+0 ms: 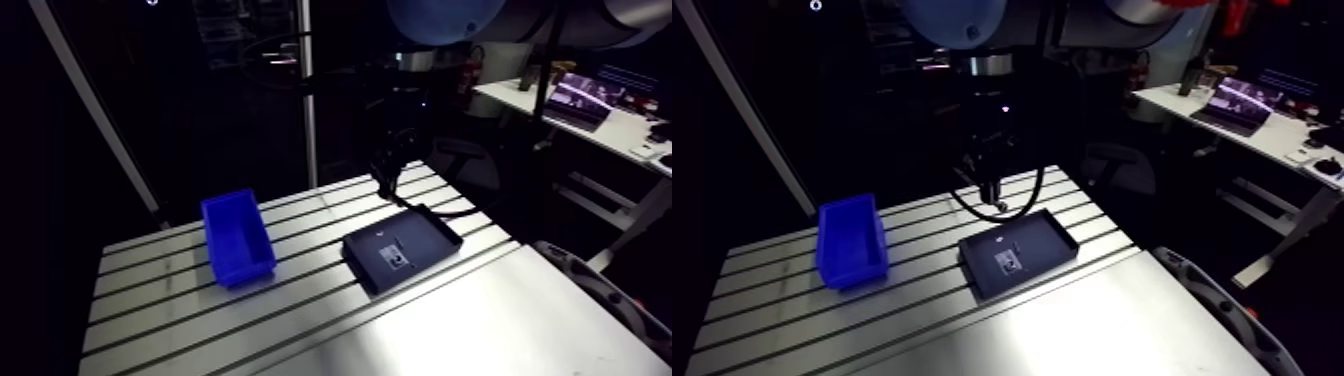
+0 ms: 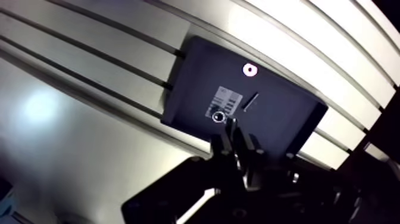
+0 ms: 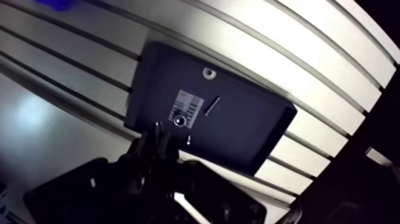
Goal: Pick up the M10 bolt from the tray and put it into the blue bin.
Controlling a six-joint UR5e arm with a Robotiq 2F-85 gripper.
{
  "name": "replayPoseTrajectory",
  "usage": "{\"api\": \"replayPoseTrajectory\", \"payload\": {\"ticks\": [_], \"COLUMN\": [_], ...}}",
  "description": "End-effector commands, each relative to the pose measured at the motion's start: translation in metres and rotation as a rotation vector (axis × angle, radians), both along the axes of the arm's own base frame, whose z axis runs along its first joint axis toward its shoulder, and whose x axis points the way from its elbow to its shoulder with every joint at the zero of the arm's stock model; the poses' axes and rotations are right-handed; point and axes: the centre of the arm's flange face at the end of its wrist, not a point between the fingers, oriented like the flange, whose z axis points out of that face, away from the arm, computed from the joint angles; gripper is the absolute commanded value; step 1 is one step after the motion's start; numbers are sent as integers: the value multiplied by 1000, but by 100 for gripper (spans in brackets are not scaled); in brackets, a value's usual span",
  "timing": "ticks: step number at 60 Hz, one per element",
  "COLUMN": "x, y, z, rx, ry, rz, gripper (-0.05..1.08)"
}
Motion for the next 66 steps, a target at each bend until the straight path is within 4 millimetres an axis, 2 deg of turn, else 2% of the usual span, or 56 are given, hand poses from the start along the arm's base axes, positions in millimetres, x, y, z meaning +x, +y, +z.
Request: {"api": "replayPoseTrajectory", "payload": {"ticks": [1, 8, 13, 14, 15, 16, 17, 18, 19, 23, 28, 29, 43, 47, 56, 66], "x": [-19, -31, -37, -40, -40, -42, -42, -43, -43, -45, -48, -49, -67, -73, -81, -84], "y": [-136, -157, -170, -179, -179, -191, -191, -204, -204, -224, -233, -241, -258, -274, -290, -305], "z": [97, 107, 105, 104, 104, 101, 101, 99, 99, 97, 96, 92, 64, 57, 58, 47], "rx": [-8, 0, -1, -1, -1, -1, -1, -4, -4, 3, 7, 5, -8, -10, -3, -9], "ry": [175, 194, 193, 193, 193, 190, 190, 187, 187, 215, 235, 235, 207, 199, 205, 192], "rz": [588, 668, 692, 702, 702, 722, 722, 746, 746, 791, 812, 833, 910, 959, 987, 1007], "gripper": [106, 107, 107, 107, 107, 107, 107, 107, 107, 107, 107, 107, 107, 107, 107, 107]}}
